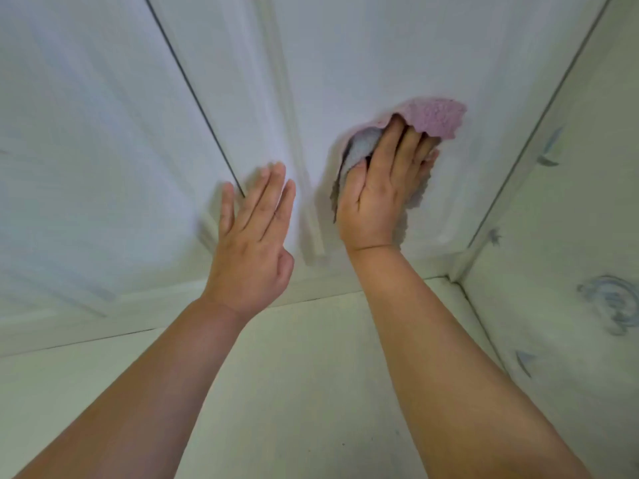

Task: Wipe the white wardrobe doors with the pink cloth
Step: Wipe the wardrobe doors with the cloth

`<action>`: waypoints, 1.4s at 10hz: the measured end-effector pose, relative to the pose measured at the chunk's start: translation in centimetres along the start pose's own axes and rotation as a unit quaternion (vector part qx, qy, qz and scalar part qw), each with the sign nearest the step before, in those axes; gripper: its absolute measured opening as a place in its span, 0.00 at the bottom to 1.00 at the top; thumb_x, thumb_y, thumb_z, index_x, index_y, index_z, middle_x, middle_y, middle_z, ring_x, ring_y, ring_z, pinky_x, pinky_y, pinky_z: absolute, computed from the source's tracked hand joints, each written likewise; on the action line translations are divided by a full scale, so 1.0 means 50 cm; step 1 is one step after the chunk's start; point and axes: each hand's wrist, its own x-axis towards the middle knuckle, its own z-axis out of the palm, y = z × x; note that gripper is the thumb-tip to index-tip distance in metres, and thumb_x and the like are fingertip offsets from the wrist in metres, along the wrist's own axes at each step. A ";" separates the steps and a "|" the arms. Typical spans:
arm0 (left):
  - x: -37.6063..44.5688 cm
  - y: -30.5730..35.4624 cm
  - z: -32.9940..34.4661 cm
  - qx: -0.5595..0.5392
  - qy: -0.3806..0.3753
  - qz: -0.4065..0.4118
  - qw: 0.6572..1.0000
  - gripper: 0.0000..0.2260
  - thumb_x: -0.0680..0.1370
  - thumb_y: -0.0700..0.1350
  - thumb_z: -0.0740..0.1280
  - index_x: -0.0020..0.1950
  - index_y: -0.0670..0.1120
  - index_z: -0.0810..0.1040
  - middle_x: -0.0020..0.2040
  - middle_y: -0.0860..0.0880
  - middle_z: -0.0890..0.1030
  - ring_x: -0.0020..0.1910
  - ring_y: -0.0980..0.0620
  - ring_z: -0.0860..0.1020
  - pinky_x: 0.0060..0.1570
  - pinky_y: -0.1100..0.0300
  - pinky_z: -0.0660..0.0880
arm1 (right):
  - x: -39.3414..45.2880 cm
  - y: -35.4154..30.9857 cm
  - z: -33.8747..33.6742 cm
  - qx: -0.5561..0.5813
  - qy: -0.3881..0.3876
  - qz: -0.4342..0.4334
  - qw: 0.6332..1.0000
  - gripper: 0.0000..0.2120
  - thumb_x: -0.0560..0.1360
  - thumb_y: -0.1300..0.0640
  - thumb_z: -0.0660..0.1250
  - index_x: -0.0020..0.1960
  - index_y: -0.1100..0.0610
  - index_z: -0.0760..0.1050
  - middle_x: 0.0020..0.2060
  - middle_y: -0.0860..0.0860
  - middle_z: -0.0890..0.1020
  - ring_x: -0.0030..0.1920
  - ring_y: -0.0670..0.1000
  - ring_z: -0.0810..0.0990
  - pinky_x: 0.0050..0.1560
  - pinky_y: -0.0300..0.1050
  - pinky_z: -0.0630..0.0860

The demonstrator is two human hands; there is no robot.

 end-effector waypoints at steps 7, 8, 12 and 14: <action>-0.361 -0.263 -0.127 -0.002 -0.099 -0.237 0.966 0.19 0.71 0.40 0.56 0.56 0.41 0.81 0.56 0.46 0.82 0.56 0.44 0.78 0.68 0.41 0.68 | -0.135 -0.268 0.103 0.049 -0.118 -0.202 0.971 0.24 0.82 0.54 0.59 0.74 0.64 0.68 0.72 0.61 0.72 0.76 0.65 0.58 0.77 0.60 0.38; -0.344 -0.316 -0.159 0.007 -0.050 -0.251 0.967 0.18 0.71 0.37 0.60 0.58 0.41 0.81 0.58 0.45 0.81 0.59 0.46 0.76 0.71 0.47 0.63 | -0.174 -0.318 0.126 0.060 -0.137 -0.227 0.962 0.24 0.80 0.56 0.61 0.75 0.64 0.67 0.73 0.60 0.71 0.77 0.62 0.57 0.78 0.60 0.37; -0.286 -0.422 -0.184 -0.076 0.136 -0.319 0.935 0.19 0.70 0.34 0.60 0.59 0.42 0.80 0.58 0.47 0.79 0.58 0.48 0.75 0.62 0.56 0.70 | -0.198 -0.535 0.243 0.086 -0.094 -0.408 0.904 0.22 0.79 0.59 0.64 0.72 0.62 0.72 0.73 0.58 0.71 0.77 0.59 0.63 0.79 0.58 0.43; -0.337 -0.481 -0.170 -0.087 0.157 -0.370 0.911 0.17 0.70 0.32 0.57 0.52 0.42 0.81 0.49 0.48 0.82 0.49 0.47 0.77 0.53 0.54 0.74 | -0.284 -0.400 0.272 0.316 -0.312 -0.648 0.618 0.23 0.84 0.69 0.39 0.75 0.76 0.36 0.79 0.57 0.58 0.81 0.54 0.47 0.80 0.49 0.39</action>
